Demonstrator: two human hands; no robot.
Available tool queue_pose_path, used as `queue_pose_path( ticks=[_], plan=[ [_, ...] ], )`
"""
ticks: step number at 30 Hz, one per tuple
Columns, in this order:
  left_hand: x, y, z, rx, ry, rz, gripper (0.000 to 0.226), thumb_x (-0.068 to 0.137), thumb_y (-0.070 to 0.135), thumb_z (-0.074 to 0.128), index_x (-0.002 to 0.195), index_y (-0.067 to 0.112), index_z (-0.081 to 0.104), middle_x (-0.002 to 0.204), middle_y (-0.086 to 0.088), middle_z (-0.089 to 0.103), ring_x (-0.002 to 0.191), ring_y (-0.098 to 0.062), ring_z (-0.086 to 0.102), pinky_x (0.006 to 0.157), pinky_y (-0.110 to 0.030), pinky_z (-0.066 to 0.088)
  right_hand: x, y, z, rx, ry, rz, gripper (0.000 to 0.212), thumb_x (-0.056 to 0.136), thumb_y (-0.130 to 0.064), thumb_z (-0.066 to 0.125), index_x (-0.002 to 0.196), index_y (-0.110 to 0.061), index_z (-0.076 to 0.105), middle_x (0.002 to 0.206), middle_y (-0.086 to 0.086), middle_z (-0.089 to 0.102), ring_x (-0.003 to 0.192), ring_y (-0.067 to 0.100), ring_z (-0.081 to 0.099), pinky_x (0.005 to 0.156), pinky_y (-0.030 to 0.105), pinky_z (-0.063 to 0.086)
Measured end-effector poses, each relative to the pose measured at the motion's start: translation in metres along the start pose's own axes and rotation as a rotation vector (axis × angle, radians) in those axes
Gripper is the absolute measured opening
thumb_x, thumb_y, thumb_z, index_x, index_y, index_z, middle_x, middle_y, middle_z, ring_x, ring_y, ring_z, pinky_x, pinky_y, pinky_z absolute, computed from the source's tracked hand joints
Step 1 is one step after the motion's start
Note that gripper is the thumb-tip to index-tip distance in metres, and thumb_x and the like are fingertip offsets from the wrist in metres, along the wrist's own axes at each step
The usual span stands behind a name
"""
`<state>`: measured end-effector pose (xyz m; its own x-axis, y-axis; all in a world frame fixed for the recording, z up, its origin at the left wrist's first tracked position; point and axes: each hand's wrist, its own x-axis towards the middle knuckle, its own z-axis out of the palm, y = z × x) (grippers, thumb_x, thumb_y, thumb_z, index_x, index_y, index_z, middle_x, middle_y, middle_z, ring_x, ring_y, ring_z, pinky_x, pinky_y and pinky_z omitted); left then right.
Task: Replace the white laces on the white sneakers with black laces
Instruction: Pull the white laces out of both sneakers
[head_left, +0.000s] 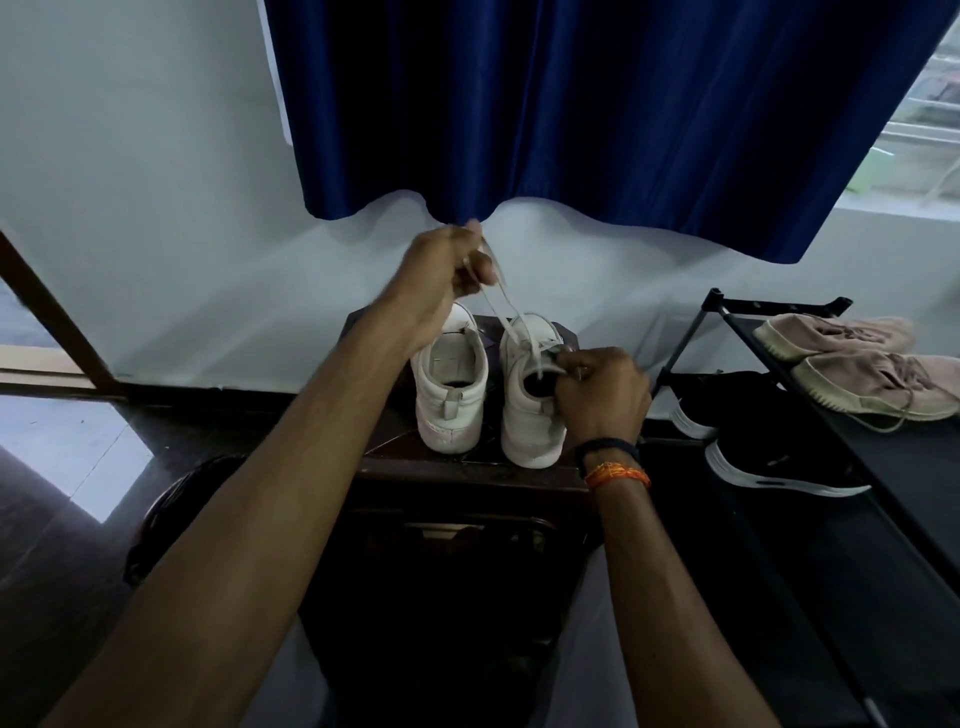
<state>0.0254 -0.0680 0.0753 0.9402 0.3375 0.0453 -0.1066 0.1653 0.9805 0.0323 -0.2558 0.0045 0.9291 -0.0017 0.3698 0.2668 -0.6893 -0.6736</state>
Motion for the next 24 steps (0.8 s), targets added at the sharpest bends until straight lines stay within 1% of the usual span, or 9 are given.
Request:
queue_pose_path(
  ticks=[2, 5, 8, 10, 12, 14, 17, 20, 24],
  plan=[
    [0.004, 0.009, -0.008, -0.104, 0.172, -0.059, 0.015, 0.103, 0.015, 0.048, 0.092, 0.017, 0.058, 0.058, 0.004, 0.059, 0.060, -0.012, 0.059, 0.072, -0.029, 0.045, -0.001, 0.001, 0.002, 0.052, 0.017, 0.019, 0.034, 0.069, -0.002, 0.064, 0.091, -0.020, 0.082, 0.091, 0.005, 0.078, 0.084, 0.029, 0.070, 0.071, 0.036, 0.058],
    [0.010, 0.009, -0.028, -0.189, 0.392, -0.127, 0.013, 0.099, 0.013, 0.051, 0.093, 0.015, 0.063, 0.061, 0.004, 0.055, 0.058, -0.011, 0.056, 0.074, -0.029, 0.047, -0.002, 0.003, 0.003, 0.126, 0.032, 0.069, 0.030, 0.074, -0.004, 0.065, 0.090, -0.021, 0.082, 0.099, 0.000, 0.077, 0.091, 0.023, 0.070, 0.080, 0.033, 0.057],
    [0.013, 0.004, -0.041, -0.125, 0.521, -0.145, 0.010, 0.095, 0.011, 0.053, 0.101, 0.009, 0.062, 0.069, 0.001, 0.058, 0.061, -0.011, 0.057, 0.066, -0.027, 0.045, 0.002, 0.004, 0.003, 0.171, 0.037, 0.118, 0.021, 0.079, -0.009, 0.069, 0.088, -0.023, 0.082, 0.096, -0.003, 0.077, 0.090, 0.018, 0.070, 0.082, 0.031, 0.056],
    [0.010, -0.004, -0.039, -0.029, 0.481, -0.172, 0.013, 0.093, 0.010, 0.056, 0.105, 0.006, 0.061, 0.073, -0.001, 0.060, 0.061, -0.012, 0.057, 0.057, -0.026, 0.041, 0.005, 0.003, 0.003, 0.189, 0.030, 0.144, 0.018, 0.078, -0.012, 0.072, 0.087, -0.024, 0.081, 0.088, -0.004, 0.077, 0.085, 0.017, 0.071, 0.083, 0.035, 0.058],
    [0.006, -0.015, -0.033, 0.085, 0.414, -0.186, 0.015, 0.087, 0.014, 0.065, 0.099, 0.005, 0.064, 0.073, -0.004, 0.063, 0.063, -0.014, 0.057, 0.059, -0.029, 0.043, 0.007, 0.001, 0.003, 0.196, 0.036, 0.164, 0.018, 0.078, -0.012, 0.071, 0.086, -0.026, 0.081, 0.081, -0.005, 0.077, 0.080, 0.015, 0.071, 0.082, 0.035, 0.059],
    [0.004, -0.026, -0.026, 0.228, 0.374, -0.183, 0.040, 0.073, 0.026, 0.075, 0.103, 0.001, 0.063, 0.086, -0.009, 0.065, 0.075, -0.020, 0.061, 0.068, -0.033, 0.047, 0.010, -0.001, 0.003, 0.177, 0.045, 0.173, 0.021, 0.079, -0.009, 0.067, 0.084, -0.026, 0.079, 0.080, -0.005, 0.076, 0.079, 0.015, 0.070, 0.080, 0.032, 0.058],
    [-0.002, -0.038, -0.012, 0.505, 0.311, -0.176, 0.069, 0.078, 0.027, 0.079, 0.130, 0.002, 0.041, 0.119, -0.008, 0.053, 0.108, -0.024, 0.055, 0.088, -0.035, 0.048, 0.016, 0.000, 0.002, 0.147, 0.025, 0.147, 0.025, 0.078, -0.007, 0.064, 0.086, -0.025, 0.079, 0.081, -0.005, 0.075, 0.080, 0.016, 0.069, 0.073, 0.027, 0.055],
    [-0.007, -0.046, 0.002, 0.823, 0.335, -0.136, 0.087, 0.076, 0.032, 0.080, 0.143, 0.004, 0.031, 0.144, -0.015, 0.042, 0.134, -0.037, 0.039, 0.111, -0.047, 0.036, 0.023, 0.003, 0.003, 0.090, -0.028, 0.024, 0.027, 0.077, -0.006, 0.064, 0.093, -0.022, 0.080, 0.095, 0.001, 0.075, 0.088, 0.017, 0.069, 0.077, 0.030, 0.057],
    [-0.015, -0.054, 0.012, 0.894, 0.439, -0.083, 0.074, 0.074, 0.033, 0.080, 0.129, 0.006, 0.039, 0.137, -0.015, 0.041, 0.130, -0.038, 0.038, 0.109, -0.047, 0.031, 0.028, 0.002, 0.005, -0.008, -0.203, -0.116, 0.033, 0.078, -0.008, 0.062, 0.105, -0.016, 0.079, 0.116, 0.009, 0.069, 0.105, 0.027, 0.065, 0.089, 0.036, 0.055]
  ],
)
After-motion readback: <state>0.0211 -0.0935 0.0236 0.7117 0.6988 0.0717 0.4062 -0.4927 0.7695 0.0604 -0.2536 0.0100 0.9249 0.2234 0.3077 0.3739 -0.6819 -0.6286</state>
